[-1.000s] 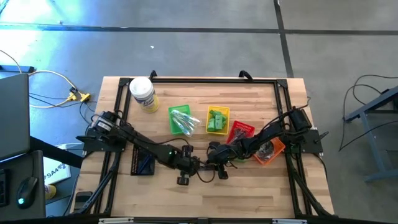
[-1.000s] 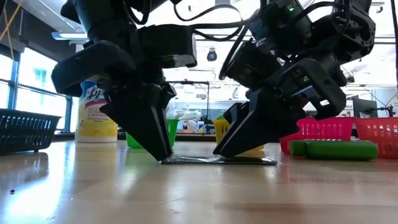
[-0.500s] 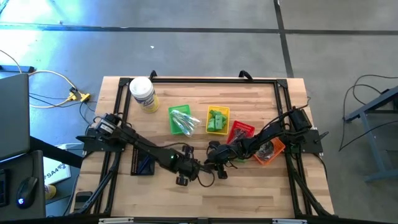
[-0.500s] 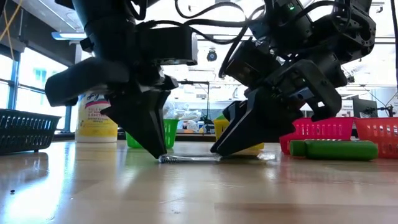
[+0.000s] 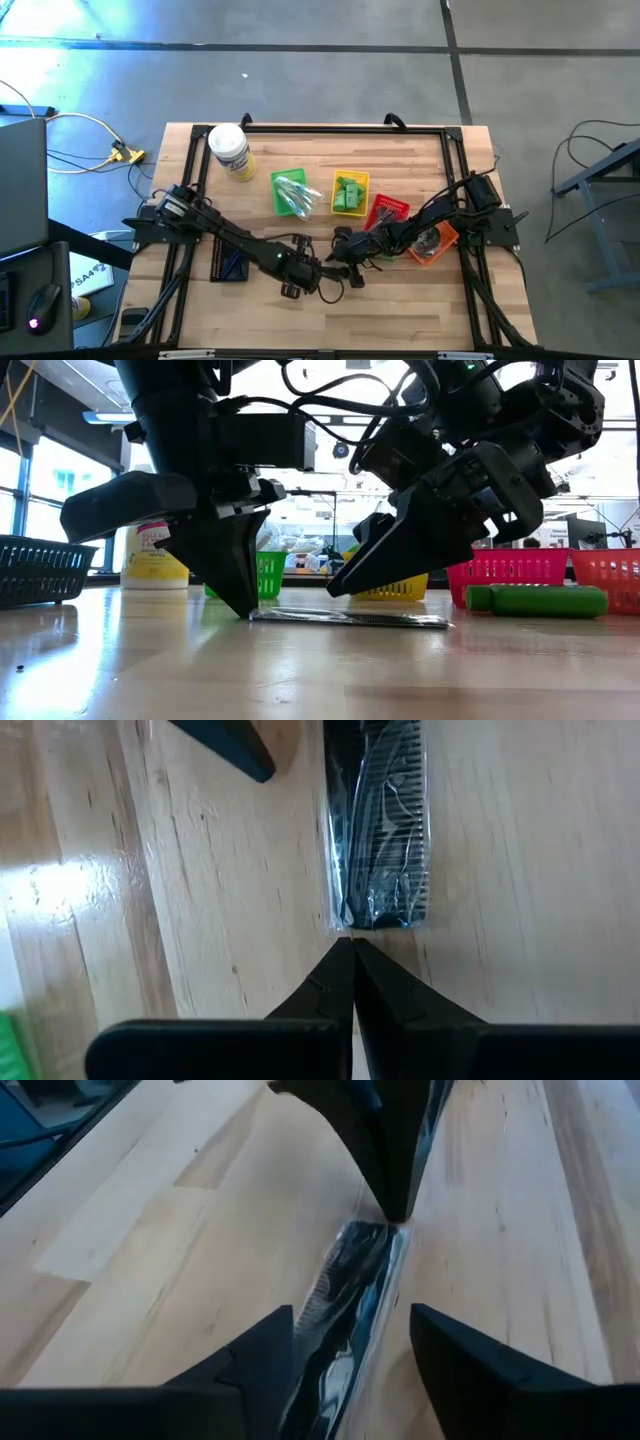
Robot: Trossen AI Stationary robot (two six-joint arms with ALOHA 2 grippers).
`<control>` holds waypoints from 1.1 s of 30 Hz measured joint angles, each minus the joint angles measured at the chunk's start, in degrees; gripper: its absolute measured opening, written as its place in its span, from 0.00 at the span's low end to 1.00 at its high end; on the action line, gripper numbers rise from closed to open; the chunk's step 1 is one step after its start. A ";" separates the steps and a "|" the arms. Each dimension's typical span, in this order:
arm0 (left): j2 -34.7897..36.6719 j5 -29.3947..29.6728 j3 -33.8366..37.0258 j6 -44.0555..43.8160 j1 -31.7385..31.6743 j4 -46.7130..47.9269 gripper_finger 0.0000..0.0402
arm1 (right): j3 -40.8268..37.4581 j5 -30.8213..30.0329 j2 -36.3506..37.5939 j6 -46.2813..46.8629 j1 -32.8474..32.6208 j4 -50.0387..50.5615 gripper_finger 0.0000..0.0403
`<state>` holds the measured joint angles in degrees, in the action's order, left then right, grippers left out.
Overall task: Pick & Place Travel size toiletries
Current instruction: Put the black hair comb into the red bin
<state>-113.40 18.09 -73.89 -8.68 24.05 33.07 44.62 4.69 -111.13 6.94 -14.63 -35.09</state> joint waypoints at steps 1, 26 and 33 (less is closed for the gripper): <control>0.05 0.00 0.00 0.58 0.00 -0.20 0.00 | 0.00 0.09 0.01 0.94 0.00 0.47 0.50; -3.82 -1.81 -5.44 4.78 -0.92 -0.52 0.68 | 0.09 0.66 0.20 5.29 0.42 7.08 0.49; -3.98 -10.68 -5.34 5.41 -4.60 -0.96 0.56 | 0.07 1.22 0.13 5.27 0.44 6.93 0.49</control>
<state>-117.38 7.41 -79.22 -3.27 19.46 32.11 44.69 5.91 -111.00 12.21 -14.20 -28.16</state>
